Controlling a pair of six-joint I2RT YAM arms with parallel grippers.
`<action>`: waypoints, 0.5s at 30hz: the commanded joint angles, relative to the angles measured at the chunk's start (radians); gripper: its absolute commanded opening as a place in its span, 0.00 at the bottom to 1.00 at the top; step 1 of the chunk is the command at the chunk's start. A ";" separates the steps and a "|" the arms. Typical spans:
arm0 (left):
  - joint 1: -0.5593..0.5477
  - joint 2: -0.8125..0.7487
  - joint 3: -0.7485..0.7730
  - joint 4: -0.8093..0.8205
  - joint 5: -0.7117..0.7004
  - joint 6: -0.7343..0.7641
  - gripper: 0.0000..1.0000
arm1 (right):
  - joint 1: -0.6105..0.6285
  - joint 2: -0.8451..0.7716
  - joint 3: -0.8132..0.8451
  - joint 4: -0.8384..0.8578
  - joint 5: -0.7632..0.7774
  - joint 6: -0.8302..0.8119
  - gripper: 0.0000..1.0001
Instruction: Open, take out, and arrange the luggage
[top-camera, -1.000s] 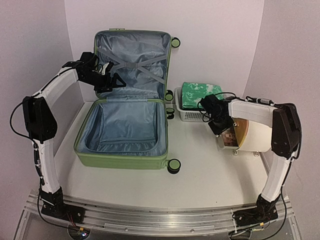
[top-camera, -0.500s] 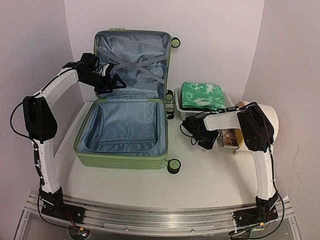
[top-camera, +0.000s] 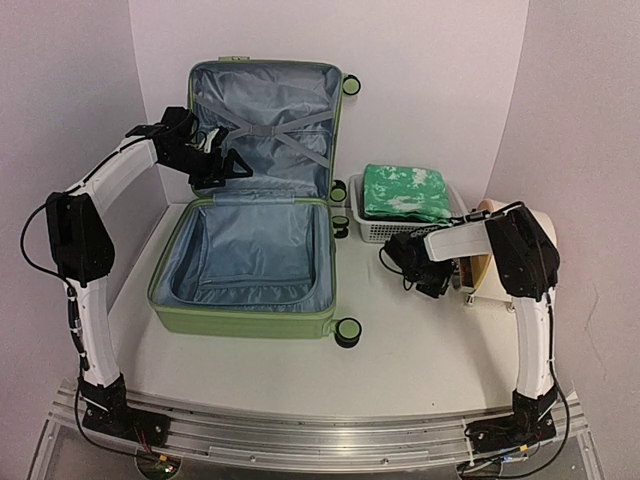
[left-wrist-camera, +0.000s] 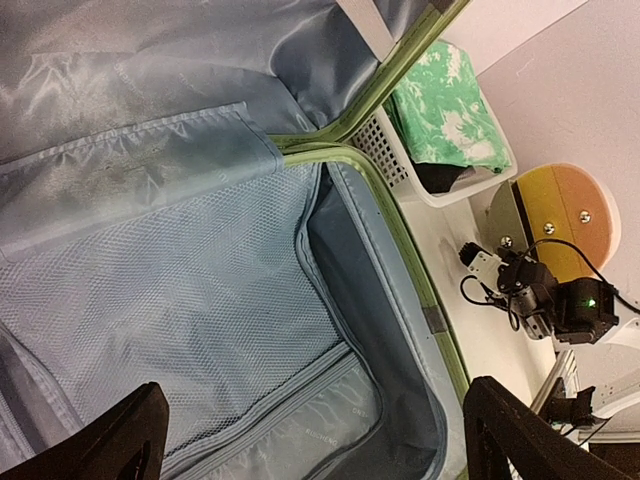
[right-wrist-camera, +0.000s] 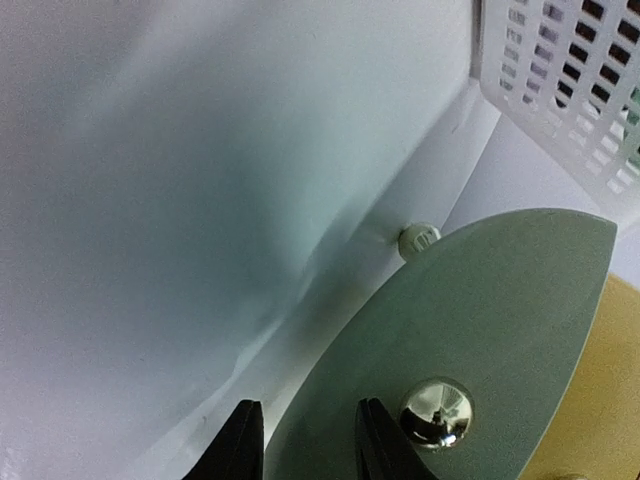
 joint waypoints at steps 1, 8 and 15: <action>-0.001 -0.023 0.015 0.026 0.010 0.018 0.99 | -0.030 -0.136 -0.068 -0.009 0.049 0.023 0.35; -0.001 -0.022 0.021 0.023 0.011 0.023 1.00 | -0.082 -0.183 -0.141 -0.009 0.046 0.031 0.36; 0.000 -0.033 0.009 0.023 0.008 0.026 0.99 | -0.090 -0.209 -0.171 -0.009 0.032 0.038 0.38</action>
